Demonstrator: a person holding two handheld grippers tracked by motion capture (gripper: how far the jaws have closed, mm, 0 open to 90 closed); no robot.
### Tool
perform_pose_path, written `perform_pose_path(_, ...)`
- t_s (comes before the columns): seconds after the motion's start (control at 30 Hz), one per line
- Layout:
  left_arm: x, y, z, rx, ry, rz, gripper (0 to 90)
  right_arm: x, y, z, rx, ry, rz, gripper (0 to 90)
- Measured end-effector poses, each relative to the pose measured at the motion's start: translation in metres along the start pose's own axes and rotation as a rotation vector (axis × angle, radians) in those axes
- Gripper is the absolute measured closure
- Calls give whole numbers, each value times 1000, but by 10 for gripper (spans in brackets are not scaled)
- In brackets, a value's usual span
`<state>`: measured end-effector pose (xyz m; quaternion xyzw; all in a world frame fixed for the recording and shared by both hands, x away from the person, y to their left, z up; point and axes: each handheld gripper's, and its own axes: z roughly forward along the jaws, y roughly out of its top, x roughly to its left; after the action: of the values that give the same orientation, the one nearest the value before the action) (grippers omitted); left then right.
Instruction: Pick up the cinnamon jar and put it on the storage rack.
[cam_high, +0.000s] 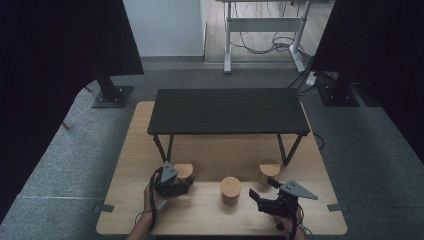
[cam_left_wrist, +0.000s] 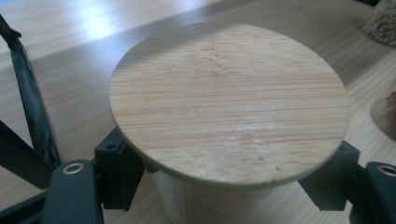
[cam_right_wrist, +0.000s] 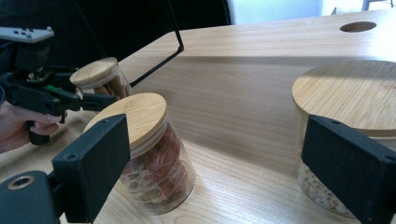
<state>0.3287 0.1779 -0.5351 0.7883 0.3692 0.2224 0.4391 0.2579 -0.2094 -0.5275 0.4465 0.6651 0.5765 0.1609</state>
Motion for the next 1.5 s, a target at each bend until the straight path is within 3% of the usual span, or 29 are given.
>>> perform_pose_path(0.93, -13, 16, -49, -69, -23, 61, 253, -7, 1, -3, -8, 5, 20, 75)
perform_pose_path(1.5, -17, 30, -69, -116, -42, 38, 253, -5, 0, -1, 2, 17, 11, 73)
